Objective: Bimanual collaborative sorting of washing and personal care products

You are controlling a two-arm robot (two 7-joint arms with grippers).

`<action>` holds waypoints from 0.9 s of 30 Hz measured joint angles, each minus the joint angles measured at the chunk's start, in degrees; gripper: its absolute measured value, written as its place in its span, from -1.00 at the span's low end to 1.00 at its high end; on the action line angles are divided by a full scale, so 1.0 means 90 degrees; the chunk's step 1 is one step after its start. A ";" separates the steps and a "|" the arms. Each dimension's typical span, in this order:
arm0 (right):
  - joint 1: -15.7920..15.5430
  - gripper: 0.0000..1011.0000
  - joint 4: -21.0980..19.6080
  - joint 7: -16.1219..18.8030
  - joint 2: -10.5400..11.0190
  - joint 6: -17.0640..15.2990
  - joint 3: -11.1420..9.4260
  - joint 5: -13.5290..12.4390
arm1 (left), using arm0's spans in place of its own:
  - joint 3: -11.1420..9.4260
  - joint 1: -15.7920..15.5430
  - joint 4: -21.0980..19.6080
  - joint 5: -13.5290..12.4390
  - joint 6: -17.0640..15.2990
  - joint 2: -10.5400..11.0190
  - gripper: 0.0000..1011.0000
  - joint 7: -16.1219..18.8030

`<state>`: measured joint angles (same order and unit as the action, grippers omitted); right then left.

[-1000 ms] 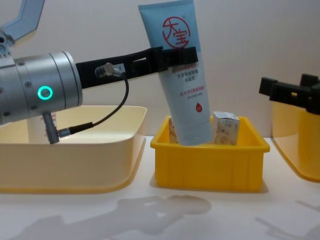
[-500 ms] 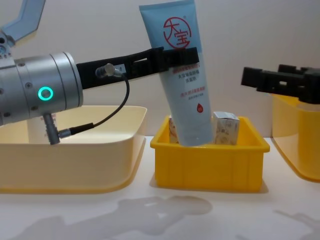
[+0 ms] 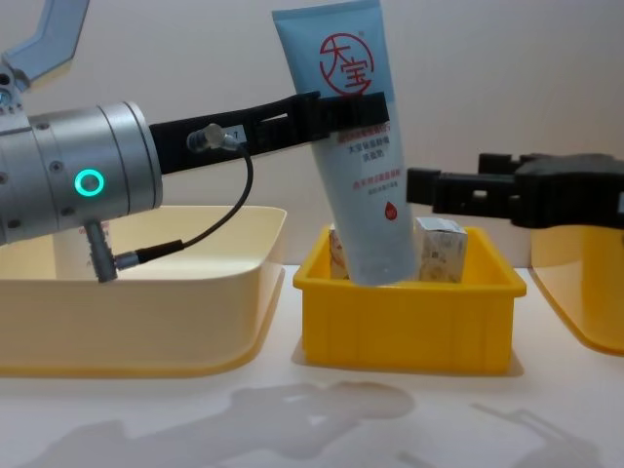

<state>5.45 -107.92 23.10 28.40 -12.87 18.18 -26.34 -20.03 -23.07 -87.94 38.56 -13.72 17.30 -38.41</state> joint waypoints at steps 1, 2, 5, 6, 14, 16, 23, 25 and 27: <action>0.0058 0.98 0.0022 -0.0054 -0.0018 -0.0059 0.0062 0.0058 | 0.0000 0.0000 0.0000 0.0000 0.0000 0.0000 -0.45 0.0000; 0.0083 0.98 0.0032 -0.0078 -0.0028 -0.0088 0.0097 0.0088 | 0.0001 0.0000 0.0000 0.0000 0.0000 0.0000 -0.45 0.0000; 0.0180 0.98 0.0077 -0.0167 -0.0075 -0.0180 0.0221 0.0202 | 0.0000 0.0000 0.0000 0.0000 0.0000 0.0000 -0.45 0.0000; 0.0211 0.98 0.0093 -0.0191 -0.0092 -0.0202 0.0257 0.0233 | 0.0000 0.0000 0.0000 0.0000 0.0000 0.0000 -0.45 0.0000; 0.0440 0.98 0.0260 -0.0338 -0.0234 -0.0321 0.0521 0.0505 | 0.0001 0.0000 0.0000 0.0000 0.0000 0.0000 -0.45 0.0000; 0.0513 0.98 0.0328 -0.0361 -0.0293 -0.0332 0.0601 0.0575 | 0.0001 0.0000 0.0000 -0.0001 0.0000 0.0000 -0.45 0.0000; 0.0738 0.98 0.0591 -0.0430 -0.0508 -0.0319 0.0800 0.0780 | 0.0001 0.0000 0.0000 -0.0001 0.0000 0.0000 -0.45 0.0000; 0.0772 0.98 0.0641 -0.0446 -0.0551 -0.0308 0.0832 0.0814 | 0.0001 0.0000 0.0000 -0.0001 0.0000 0.0000 -0.45 0.0000; 0.0820 0.98 0.0718 -0.0477 -0.0623 -0.0289 0.0873 0.0869 | 0.0001 0.0000 0.0000 -0.0001 0.0000 0.0000 -0.45 0.0000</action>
<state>12.83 -101.46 18.81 22.79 -15.47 26.04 -18.53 -20.02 -23.07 -87.94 38.54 -13.72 17.30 -38.40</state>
